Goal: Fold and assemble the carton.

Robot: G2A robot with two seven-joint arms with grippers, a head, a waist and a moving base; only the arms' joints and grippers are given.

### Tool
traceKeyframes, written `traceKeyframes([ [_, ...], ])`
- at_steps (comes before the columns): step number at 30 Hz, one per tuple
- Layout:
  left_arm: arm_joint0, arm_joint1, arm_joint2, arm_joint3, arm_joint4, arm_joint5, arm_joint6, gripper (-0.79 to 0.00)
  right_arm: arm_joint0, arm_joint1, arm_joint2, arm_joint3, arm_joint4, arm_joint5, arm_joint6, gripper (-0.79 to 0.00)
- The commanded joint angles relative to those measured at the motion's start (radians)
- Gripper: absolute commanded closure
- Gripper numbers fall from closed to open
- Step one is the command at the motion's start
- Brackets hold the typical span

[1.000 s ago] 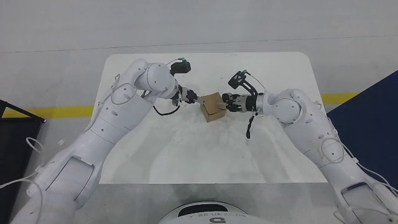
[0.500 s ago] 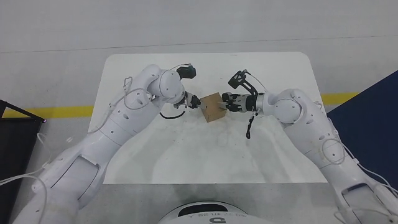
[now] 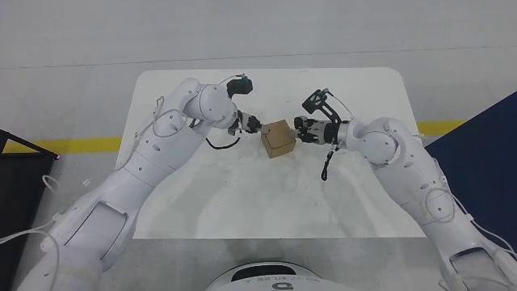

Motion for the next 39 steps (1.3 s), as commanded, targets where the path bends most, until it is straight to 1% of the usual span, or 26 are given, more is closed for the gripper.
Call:
traceKeyframes([
  [1,0.013,0.011,-0.044,-0.025,-0.011,0.005,0.007,-0.785,-0.026,0.007,0.027,-0.053,-0.037,0.013,-0.024,0.000],
  [5,0.056,0.037,-0.141,-0.080,-0.042,0.015,0.015,-0.785,-0.057,0.015,0.045,-0.149,-0.099,0.030,-0.032,0.000],
  [8,0.093,0.054,-0.206,-0.117,-0.059,0.019,0.014,-0.785,-0.039,0.012,0.029,-0.165,-0.105,0.016,-0.010,0.000],
  [13,0.093,0.054,-0.206,-0.117,-0.059,0.019,0.014,-0.785,0.025,-0.003,-0.035,-0.138,-0.108,0.002,0.023,0.000],
  [16,0.093,0.054,-0.206,-0.117,-0.059,0.019,0.014,-0.785,0.066,-0.015,-0.075,-0.094,-0.099,-0.002,0.037,0.000],
  [21,0.093,0.054,-0.206,-0.117,-0.059,0.019,0.014,-0.785,0.137,-0.037,-0.147,-0.019,-0.073,-0.001,0.101,0.000],
  [23,0.093,0.054,-0.206,-0.117,-0.059,0.019,0.014,-0.785,0.157,-0.043,-0.163,-0.001,-0.065,0.004,0.109,0.000],
  [27,0.093,0.054,-0.206,-0.117,-0.059,0.019,0.014,-0.785,0.175,-0.049,-0.172,0.013,-0.060,0.012,0.118,0.000],
  [31,0.093,0.054,-0.206,-0.117,-0.059,0.019,0.014,-0.785,0.192,-0.054,-0.193,0.034,-0.045,0.010,0.166,0.000],
  [34,0.093,0.054,-0.206,-0.117,-0.059,0.019,0.014,-0.785,0.198,-0.057,-0.193,0.038,-0.044,0.018,0.150,0.000],
  [39,0.093,0.054,-0.206,-0.117,-0.059,0.019,0.014,-0.785,0.175,-0.050,-0.171,-0.001,-0.067,0.029,0.127,0.000],
])
